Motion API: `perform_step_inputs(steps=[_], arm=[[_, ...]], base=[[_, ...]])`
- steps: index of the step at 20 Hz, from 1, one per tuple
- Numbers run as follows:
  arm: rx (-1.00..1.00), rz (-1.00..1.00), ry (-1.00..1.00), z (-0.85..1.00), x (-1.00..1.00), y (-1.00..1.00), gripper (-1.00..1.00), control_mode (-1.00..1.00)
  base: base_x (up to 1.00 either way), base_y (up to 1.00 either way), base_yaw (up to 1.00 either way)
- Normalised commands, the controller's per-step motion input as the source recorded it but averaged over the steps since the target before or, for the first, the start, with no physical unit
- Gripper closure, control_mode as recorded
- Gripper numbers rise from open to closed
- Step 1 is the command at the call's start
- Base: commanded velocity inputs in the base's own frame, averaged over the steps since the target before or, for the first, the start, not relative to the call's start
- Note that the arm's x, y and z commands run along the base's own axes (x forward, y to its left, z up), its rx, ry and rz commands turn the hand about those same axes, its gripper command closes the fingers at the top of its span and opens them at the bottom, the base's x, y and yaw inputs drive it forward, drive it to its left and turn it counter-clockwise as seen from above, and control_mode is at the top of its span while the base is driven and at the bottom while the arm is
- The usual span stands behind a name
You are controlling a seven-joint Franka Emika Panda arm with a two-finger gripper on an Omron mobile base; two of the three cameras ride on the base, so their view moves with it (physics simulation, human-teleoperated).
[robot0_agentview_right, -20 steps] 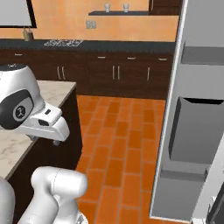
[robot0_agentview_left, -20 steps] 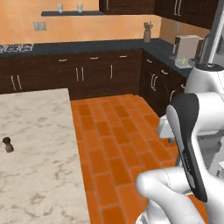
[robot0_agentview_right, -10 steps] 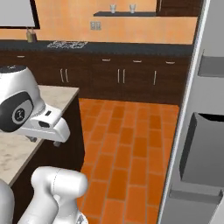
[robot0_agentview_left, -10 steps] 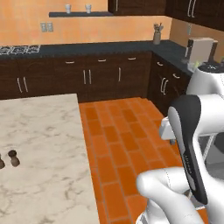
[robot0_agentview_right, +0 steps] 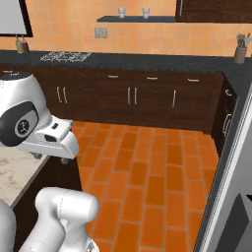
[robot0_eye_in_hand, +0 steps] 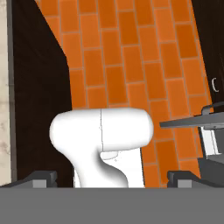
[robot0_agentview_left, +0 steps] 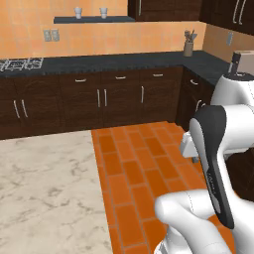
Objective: Take the meat container that has the shrimp and place it on the second highest rack of the freezer. Then take the vegetable container that has the garlic and corn and place it on the highest rack of the freezer.
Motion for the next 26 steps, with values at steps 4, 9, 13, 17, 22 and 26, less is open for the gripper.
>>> perform_step_inputs(steps=[4, 9, 13, 17, 22, 26], arm=[[0.00, 0.00, 0.00, 0.00, 0.00, 0.00, -1.00, 1.00], [0.00, 0.00, 0.00, 0.00, 0.00, 0.00, -1.00, 1.00], [0.00, 0.00, 0.00, 0.00, 0.00, 0.00, -1.00, 1.00], [0.00, 0.00, 0.00, 0.00, 0.00, 0.00, -1.00, 1.00], [0.00, 0.00, 0.00, 0.00, 0.00, 0.00, -1.00, 1.00], [0.00, 0.00, 0.00, 0.00, 0.00, 0.00, -1.00, 1.00]], base=[[1.00, 0.00, 0.00], [1.00, -0.14, 0.00], [1.00, -0.21, 0.00], [1.00, -0.24, 0.00], [1.00, -0.35, 0.00], [1.00, -0.51, 0.00]])
